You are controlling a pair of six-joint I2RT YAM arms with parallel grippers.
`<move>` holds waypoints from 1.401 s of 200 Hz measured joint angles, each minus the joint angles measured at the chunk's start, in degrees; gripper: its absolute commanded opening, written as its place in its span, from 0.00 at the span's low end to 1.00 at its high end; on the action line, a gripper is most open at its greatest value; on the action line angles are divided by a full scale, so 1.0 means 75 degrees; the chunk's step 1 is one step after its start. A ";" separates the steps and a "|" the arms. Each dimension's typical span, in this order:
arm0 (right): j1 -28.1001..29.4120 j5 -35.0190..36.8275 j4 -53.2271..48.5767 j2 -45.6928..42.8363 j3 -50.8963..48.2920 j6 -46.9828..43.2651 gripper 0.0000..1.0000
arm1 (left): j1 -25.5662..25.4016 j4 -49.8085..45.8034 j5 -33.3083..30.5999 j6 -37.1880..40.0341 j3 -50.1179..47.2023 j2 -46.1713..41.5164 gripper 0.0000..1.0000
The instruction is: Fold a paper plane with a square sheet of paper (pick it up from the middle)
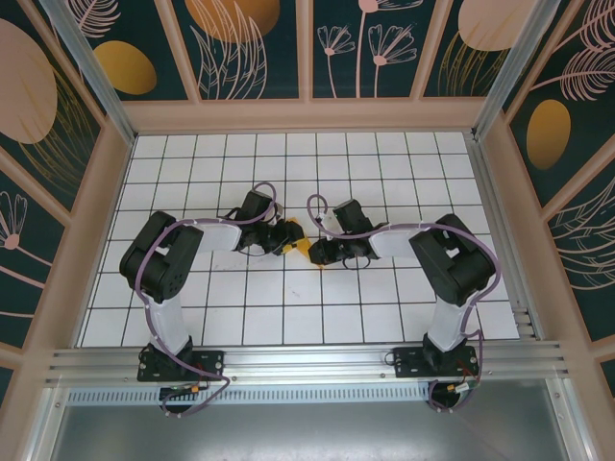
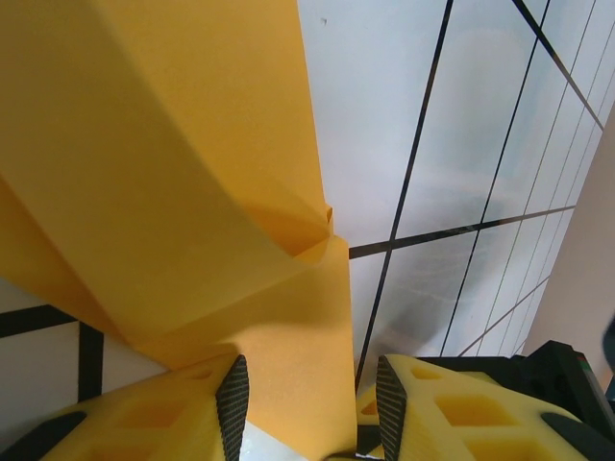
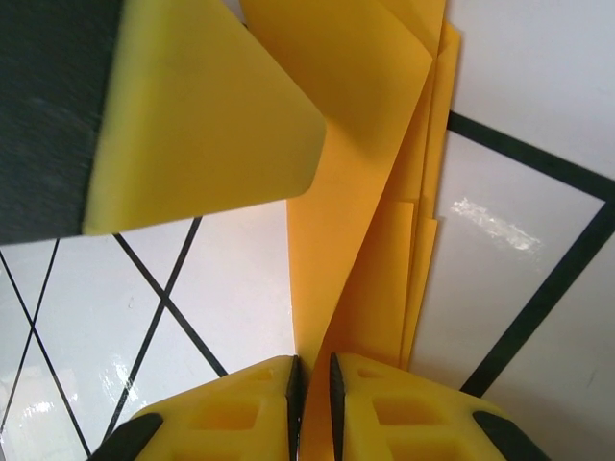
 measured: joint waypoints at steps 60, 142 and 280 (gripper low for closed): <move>-0.0108 -0.0213 0.0102 0.0029 -0.0026 0.0035 0.03 | -0.0006 -0.0044 -0.0003 0.0023 0.0026 0.0000 0.44; -0.0577 -0.1332 0.0985 0.0032 -0.0411 0.1035 0.00 | 0.0009 0.0460 0.0015 0.0119 -0.0012 -0.0102 0.51; -0.0938 -0.2328 0.1874 0.0772 -0.0472 0.2827 0.00 | -0.0020 0.2468 0.0801 -0.0064 -0.0921 -0.0481 0.49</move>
